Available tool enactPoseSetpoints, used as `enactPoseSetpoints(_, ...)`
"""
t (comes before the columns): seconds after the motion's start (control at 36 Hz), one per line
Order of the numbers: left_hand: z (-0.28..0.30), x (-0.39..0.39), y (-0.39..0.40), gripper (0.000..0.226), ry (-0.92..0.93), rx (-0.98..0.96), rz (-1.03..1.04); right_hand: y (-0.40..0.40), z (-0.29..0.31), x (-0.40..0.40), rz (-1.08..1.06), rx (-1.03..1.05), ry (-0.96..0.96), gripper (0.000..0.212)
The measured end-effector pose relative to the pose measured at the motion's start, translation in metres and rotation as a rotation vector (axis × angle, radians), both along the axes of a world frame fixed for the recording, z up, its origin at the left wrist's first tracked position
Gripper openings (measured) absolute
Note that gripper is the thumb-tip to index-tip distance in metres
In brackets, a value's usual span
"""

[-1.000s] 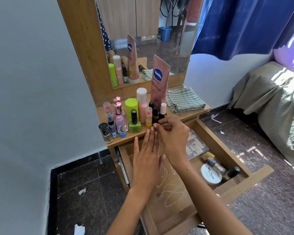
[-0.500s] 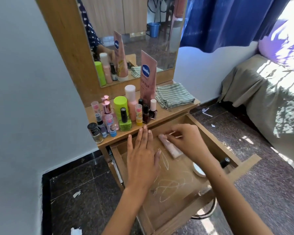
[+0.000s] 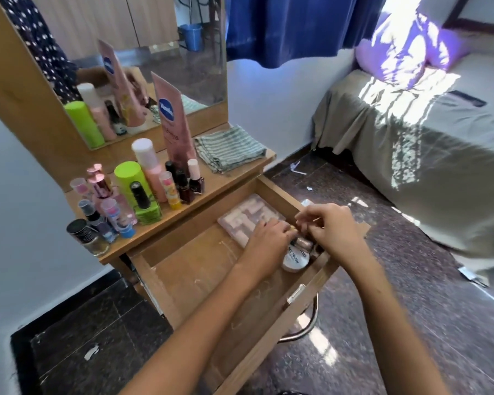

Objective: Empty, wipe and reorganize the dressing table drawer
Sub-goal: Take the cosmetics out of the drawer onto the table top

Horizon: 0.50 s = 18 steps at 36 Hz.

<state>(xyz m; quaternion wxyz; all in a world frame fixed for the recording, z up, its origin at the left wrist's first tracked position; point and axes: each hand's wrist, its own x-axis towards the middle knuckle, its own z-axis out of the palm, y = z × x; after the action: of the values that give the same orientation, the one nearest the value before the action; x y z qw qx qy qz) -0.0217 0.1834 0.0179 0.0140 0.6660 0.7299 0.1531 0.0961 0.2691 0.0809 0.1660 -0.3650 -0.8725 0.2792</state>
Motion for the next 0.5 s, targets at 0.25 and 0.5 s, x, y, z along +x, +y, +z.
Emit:
enactPoseSetpoints(0.25, -0.004, -0.001, -0.008, 0.023, -0.028, 0.020, 0.099, -0.004, -0.001, 0.001, -0.039, -0.022, 0.064, 0.022)
enactPoseSetpoints(0.5, 0.050, -0.021, -0.085, 0.031, -0.441, 0.162, 0.423, -0.031, -0.005, -0.019, 0.307, -0.019, 0.038, 0.037)
